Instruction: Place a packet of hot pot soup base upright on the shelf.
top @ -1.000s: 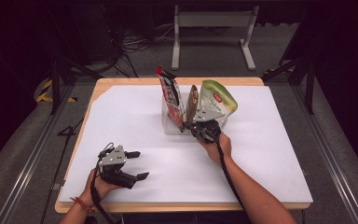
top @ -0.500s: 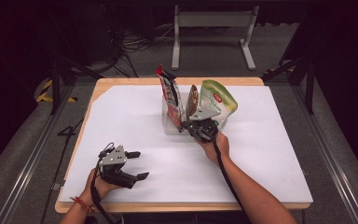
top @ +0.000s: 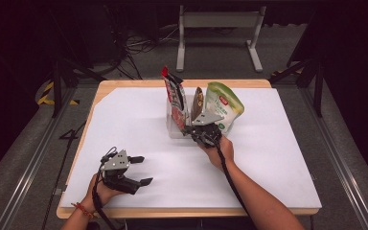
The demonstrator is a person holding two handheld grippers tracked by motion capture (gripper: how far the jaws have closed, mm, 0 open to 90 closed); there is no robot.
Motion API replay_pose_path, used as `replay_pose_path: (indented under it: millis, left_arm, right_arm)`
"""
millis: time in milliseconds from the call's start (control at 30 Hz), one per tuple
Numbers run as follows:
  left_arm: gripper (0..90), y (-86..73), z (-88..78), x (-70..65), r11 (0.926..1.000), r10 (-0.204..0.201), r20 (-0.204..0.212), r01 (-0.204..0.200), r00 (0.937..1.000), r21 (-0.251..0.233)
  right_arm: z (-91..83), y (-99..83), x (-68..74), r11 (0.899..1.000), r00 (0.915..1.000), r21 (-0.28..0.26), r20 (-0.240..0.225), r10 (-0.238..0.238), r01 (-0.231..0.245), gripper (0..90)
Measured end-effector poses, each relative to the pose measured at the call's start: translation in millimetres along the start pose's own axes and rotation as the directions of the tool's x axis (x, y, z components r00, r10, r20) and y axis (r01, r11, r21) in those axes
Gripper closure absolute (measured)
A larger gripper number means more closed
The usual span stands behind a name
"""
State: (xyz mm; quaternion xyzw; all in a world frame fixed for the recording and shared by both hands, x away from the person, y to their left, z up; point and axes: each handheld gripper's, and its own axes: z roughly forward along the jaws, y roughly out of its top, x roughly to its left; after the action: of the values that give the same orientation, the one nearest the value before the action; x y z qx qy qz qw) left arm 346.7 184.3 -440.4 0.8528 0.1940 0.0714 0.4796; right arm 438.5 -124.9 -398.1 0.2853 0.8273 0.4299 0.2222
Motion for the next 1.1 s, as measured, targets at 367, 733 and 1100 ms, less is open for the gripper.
replay_pose_path:
  millis: [367,733,1100]
  left_arm:
    - [18.8,1.3,1.2,-0.8,1.0,0.004,0.005,-0.004,1.0,-0.001]
    - [18.8,0.2,-0.5,0.0,1.0,0.008,-0.003,-0.008,1.0,0.0]
    - [18.9,-2.0,-4.0,6.7,0.9999,0.006,-0.059,-0.006,0.9982,0.015]
  right_arm:
    - [7.3,-2.2,-5.1,0.999,0.9979,0.019,0.058,0.027,-0.028,90.0]
    - [6.6,-4.7,-3.6,1.0,0.9978,0.008,0.063,0.023,-0.023,88.6]
    - [-35.6,-16.1,-9.8,0.999,0.9991,-0.028,0.027,-0.033,0.034,84.5]
